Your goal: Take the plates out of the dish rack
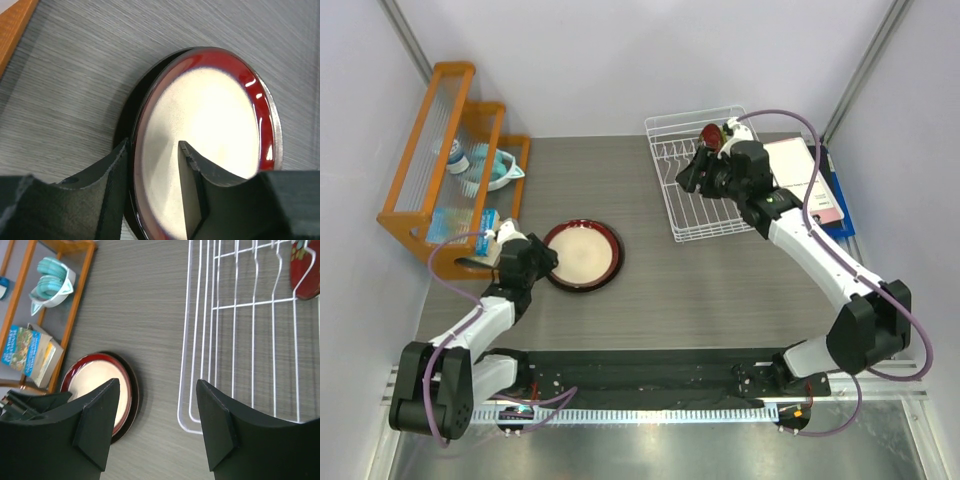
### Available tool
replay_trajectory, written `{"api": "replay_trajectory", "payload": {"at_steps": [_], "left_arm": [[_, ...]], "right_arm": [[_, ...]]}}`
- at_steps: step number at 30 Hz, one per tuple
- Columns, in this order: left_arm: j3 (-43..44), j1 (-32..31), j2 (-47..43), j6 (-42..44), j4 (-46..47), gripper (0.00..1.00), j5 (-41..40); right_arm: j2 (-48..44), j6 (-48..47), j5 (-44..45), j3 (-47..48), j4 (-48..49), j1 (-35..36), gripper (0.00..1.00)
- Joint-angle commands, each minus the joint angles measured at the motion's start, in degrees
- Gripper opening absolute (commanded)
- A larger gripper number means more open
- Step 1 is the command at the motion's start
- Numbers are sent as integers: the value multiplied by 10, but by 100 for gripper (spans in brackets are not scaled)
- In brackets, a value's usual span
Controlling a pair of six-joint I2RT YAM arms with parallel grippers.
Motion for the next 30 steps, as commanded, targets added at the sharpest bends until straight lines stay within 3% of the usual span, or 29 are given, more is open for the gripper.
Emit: {"api": "replay_trajectory", "payload": {"at_steps": [1,3,4,10,18,30], "left_arm": [[13,-2,4,18,24,45,0],[13,-2,10,21,23,52,-3],[14,-2,10,23,20,53,-3],[27,-2,3,27,-16,63,-22],[55,-3,-95,19,-100,85,-48],[71,-4,-167,0,-104,89,22]], "right_arm": [[30,-47,49,65,-25,-10,68],[53,-62,53,86,-32,-18,68],[62,-67,98,94,-43,-18,68],[138,-111,166,162,-68,-33,68],[267,-175,288,301,-92,-39,68],[432,-228,330,479,-125,-63,66]]}}
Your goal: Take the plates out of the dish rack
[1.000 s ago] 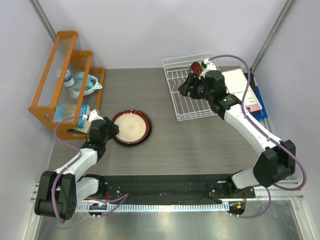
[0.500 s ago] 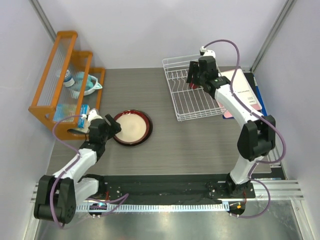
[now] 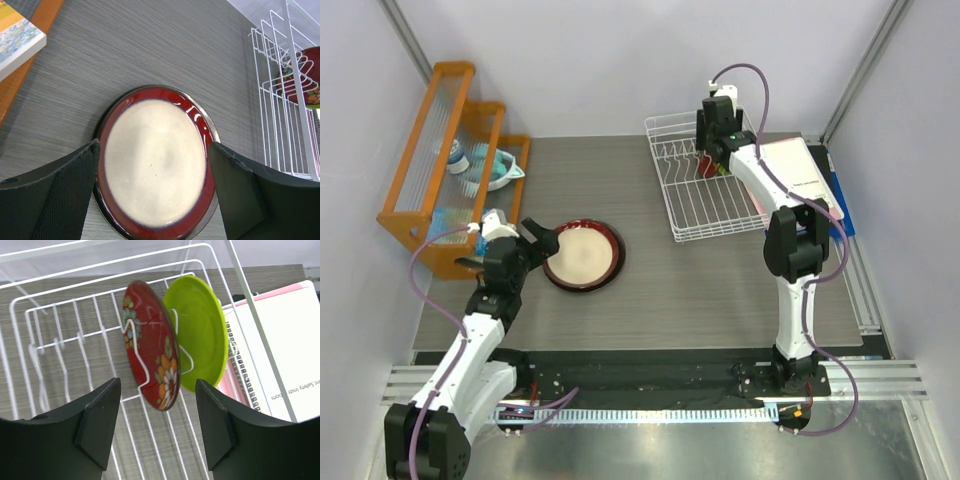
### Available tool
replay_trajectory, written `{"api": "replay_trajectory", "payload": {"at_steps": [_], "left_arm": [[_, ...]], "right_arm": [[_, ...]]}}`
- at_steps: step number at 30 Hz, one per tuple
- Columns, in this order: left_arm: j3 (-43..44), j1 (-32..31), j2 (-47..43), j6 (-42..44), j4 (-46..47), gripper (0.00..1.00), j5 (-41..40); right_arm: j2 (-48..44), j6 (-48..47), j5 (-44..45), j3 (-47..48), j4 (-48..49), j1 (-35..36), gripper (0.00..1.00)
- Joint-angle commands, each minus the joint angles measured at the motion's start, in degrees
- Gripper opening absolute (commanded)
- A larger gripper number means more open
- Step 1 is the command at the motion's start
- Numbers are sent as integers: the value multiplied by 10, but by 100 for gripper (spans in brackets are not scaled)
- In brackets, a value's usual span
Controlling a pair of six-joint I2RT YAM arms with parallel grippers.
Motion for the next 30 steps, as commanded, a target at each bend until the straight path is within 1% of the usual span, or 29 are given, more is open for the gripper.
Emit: {"api": "replay_trajectory", "payload": {"at_steps": [1,3,5,8,9,12,19,20,22,23,24,27,30], "left_arm": [[26,-2,-3,-7,2,89,28],[30,-2,3,-7,3,89,31],[34,-1,4,-8,6,89,33],[36,-1,9,-8,11,89,37],[35,-1,10,-7,12,89,36],[29,-1,14,-7,18,90,36],[23,-2,33,-8,34,90,35],[22,-1,34,-9,35,90,36],[20,-1,37,-9,38,90,37],[19,-2,39,-10,40,90,37],[17,-2,41,-10,41,90,38],[17,-1,46,-11,43,90,40],[19,-2,52,-10,37,90,42]], "right_arm": [[33,-25,30,68,-7,-14,66],[55,-33,28,81,-9,-17,64],[66,-37,41,89,-8,-18,64],[87,-32,19,100,-8,-32,62],[93,-36,19,102,-8,-33,59],[108,-38,7,103,-7,-36,56],[119,-36,-38,103,-1,-39,32],[116,-33,-40,102,-1,-38,22],[111,-35,-52,95,3,-38,13],[106,-34,-54,92,8,-38,4],[103,-33,-55,89,8,-37,1],[83,-41,-40,77,11,-33,1],[52,-56,21,49,30,-23,1]]}}
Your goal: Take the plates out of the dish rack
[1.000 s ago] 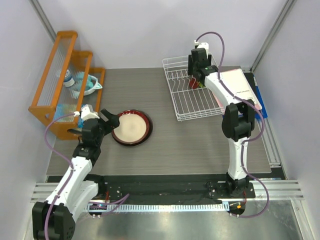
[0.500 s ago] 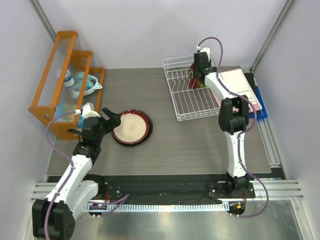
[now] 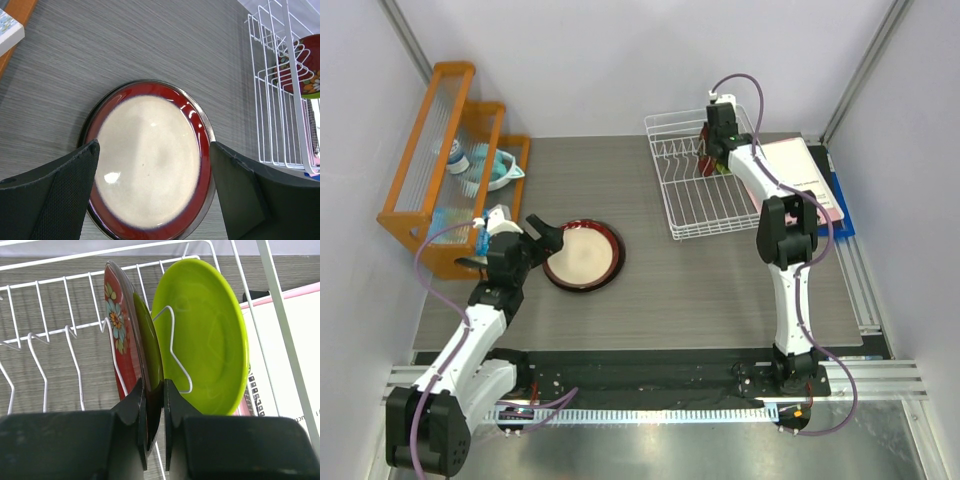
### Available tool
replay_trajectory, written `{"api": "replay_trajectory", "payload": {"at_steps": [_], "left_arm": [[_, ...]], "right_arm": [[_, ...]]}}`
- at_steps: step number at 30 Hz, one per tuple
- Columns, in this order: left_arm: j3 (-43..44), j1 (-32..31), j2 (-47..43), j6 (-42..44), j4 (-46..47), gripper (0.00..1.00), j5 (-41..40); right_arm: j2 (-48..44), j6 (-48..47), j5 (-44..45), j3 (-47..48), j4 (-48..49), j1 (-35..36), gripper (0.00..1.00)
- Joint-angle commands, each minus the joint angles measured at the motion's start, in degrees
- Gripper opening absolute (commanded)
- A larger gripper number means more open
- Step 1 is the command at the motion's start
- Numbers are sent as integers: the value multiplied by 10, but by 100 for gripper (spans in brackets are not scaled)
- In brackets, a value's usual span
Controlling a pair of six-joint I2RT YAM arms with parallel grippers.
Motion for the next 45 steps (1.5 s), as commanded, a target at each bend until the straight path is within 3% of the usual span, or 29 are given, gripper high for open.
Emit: {"api": "replay_trajectory", "payload": {"at_steps": [1,5,6,15,23,28,32,37,45], "left_arm": [[5,-1,7,1,19,90,9],[15,-1,14,6,5,92,8],[18,-1,18,7,-4,99,6],[26,-1,20,3,-13,99,20],[24,-1,36,-15,35,99,104],[19,-1,47,-20,81,100,153],[11,-1,75,-41,150,99,215],[3,-3,106,-79,218,99,267],[-4,-15,169,-109,295,99,317]], "right_arm": [[-73,-21,70,-35,45,11,1],[-127,-31,105,-88,83,20,1],[-134,-30,110,-94,84,23,1],[-219,-21,131,-145,87,32,1],[-368,27,117,-217,50,88,1],[-433,72,38,-262,6,128,1],[-489,148,-60,-365,23,142,1],[-543,216,-154,-483,101,161,1],[-544,311,-244,-570,219,186,1]]}}
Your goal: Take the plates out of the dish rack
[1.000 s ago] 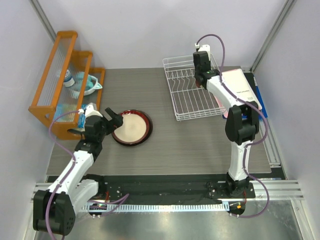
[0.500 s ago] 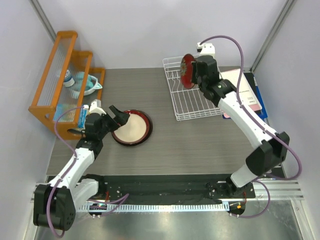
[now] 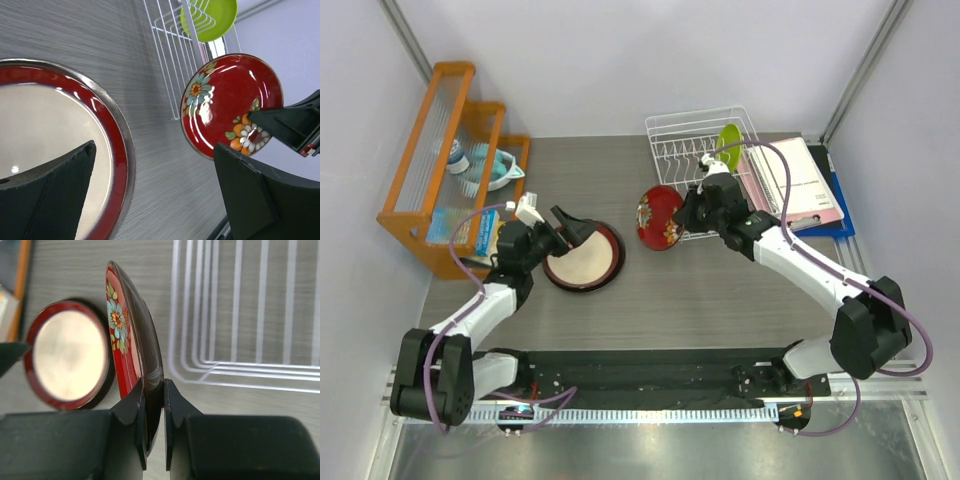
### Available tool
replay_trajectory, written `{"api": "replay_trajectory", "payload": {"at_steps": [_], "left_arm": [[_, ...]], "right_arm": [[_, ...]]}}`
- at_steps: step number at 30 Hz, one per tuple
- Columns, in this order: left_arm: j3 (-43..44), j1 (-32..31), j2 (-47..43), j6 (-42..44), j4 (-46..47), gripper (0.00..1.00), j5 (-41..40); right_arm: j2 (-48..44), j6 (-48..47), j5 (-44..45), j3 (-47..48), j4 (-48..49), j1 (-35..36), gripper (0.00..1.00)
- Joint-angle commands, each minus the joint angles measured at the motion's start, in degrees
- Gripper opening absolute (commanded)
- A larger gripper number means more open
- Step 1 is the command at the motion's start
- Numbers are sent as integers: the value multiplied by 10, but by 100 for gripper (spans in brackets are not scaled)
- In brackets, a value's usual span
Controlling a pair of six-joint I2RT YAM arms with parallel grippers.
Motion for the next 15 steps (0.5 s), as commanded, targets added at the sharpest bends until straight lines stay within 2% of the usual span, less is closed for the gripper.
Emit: {"api": "replay_trajectory", "payload": {"at_steps": [1,15], "left_arm": [[-6,-12,32,-28,84,99,46],[-12,-31,99,-63,198,99,59]], "right_arm": [[-20,81,-68,-5,161,22,1],[27,160,-131,-41,278,76,1]]}}
